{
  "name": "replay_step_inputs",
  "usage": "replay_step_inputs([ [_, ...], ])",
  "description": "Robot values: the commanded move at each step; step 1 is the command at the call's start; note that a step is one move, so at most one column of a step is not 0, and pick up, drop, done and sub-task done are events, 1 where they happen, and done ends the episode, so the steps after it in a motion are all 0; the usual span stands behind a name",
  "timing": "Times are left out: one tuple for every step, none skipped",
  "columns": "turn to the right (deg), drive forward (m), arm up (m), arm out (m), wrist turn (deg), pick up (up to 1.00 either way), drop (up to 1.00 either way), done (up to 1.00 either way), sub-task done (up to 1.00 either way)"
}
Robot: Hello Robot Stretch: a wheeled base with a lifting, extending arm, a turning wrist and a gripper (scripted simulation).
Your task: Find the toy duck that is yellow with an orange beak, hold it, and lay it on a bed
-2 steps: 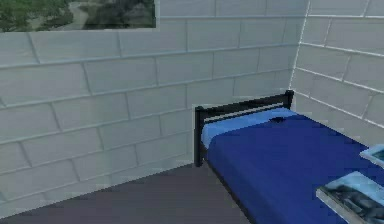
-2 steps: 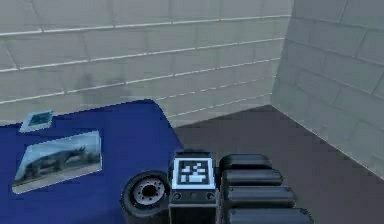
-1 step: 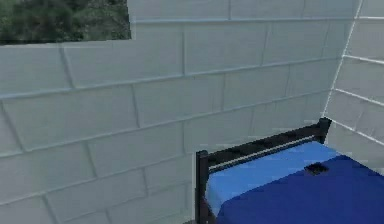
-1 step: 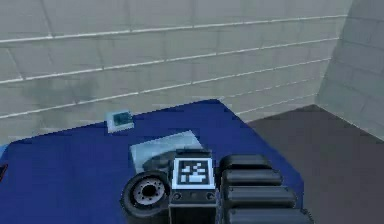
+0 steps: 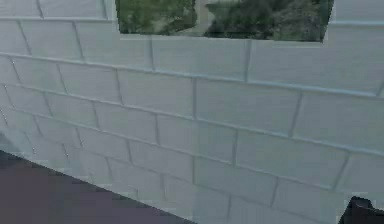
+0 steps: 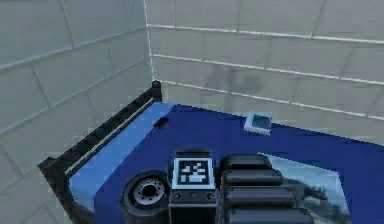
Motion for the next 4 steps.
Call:
replay_step_inputs([
  [-45.0,0.00,0.00,0.00,0.0,0.00,0.00,0.00,0.00],
  [-45.0,0.00,0.00,0.00,0.0,0.00,0.00,0.00,0.00],
  [45.0,0.00,0.00,0.00,0.0,0.00,0.00,0.00,0.00],
  [45.0,0.00,0.00,0.00,0.0,0.00,0.00,0.00,0.00],
])
